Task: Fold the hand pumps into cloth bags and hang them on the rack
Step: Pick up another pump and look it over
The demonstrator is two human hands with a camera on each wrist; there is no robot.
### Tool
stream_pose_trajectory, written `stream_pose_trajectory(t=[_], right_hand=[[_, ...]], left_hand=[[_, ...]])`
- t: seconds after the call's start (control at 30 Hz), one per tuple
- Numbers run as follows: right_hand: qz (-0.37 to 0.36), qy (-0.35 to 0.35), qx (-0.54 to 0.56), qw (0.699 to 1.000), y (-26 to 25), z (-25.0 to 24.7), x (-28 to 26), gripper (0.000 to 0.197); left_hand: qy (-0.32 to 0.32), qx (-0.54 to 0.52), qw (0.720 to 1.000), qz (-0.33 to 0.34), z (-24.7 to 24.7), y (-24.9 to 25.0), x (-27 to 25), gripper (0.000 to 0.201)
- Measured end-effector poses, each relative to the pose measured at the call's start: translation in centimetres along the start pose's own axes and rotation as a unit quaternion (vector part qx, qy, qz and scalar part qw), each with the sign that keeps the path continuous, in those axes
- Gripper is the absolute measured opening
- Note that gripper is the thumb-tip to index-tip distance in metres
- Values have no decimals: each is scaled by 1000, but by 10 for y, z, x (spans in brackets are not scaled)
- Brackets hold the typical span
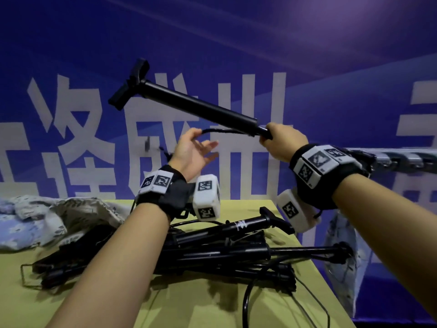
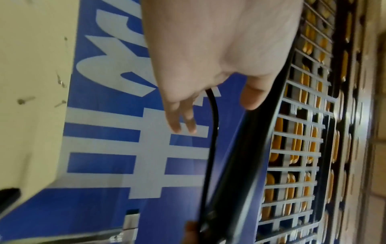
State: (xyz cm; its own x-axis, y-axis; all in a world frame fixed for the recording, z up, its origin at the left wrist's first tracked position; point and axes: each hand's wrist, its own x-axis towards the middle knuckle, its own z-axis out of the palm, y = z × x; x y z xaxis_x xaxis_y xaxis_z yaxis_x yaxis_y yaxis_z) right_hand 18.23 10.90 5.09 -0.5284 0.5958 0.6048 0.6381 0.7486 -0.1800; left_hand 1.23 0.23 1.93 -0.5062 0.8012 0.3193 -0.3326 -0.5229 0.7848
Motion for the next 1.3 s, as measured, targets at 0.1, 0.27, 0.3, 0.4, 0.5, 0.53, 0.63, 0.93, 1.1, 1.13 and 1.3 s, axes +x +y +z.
stream_pose_trajectory(t=[0.1,0.27,0.3,0.4,0.5,0.53,0.63,0.93,1.1,1.13,1.3], right_hand=[[-3,-13,-5,1000,6,13,-5,18],[-63,32,-57,996,8,37,-12,27],[-70,40,-61,995,9,41,-13,28],[-81,45,-57,994,13,52,-12,33],[-80,58,18,995,22,63,-12,43],[-75,58,76,993,25,66,-13,46],[-59,96,262,958,36,74,-22,35],[266,269,628,681,90,108,-24,33],[369,228,572,696,103,152,-34,58],[382,229,560,699,105,155,-35,61],[428,278,506,696,119,156,-39,63]], left_hand=[[21,-83,995,48,-7,14,3,25],[103,-162,980,52,-13,8,4,37],[107,-173,978,48,-18,4,4,36],[117,-202,971,49,-32,-10,7,16],[118,-230,965,52,-40,-21,9,19],[122,-242,961,55,-43,-24,11,20],[156,-251,953,71,-58,-37,18,18],[171,-275,938,124,-94,-63,22,24],[166,-268,940,130,-86,-70,19,21],[165,-269,939,137,-86,-71,19,22],[156,-284,934,152,-91,-76,16,25]])
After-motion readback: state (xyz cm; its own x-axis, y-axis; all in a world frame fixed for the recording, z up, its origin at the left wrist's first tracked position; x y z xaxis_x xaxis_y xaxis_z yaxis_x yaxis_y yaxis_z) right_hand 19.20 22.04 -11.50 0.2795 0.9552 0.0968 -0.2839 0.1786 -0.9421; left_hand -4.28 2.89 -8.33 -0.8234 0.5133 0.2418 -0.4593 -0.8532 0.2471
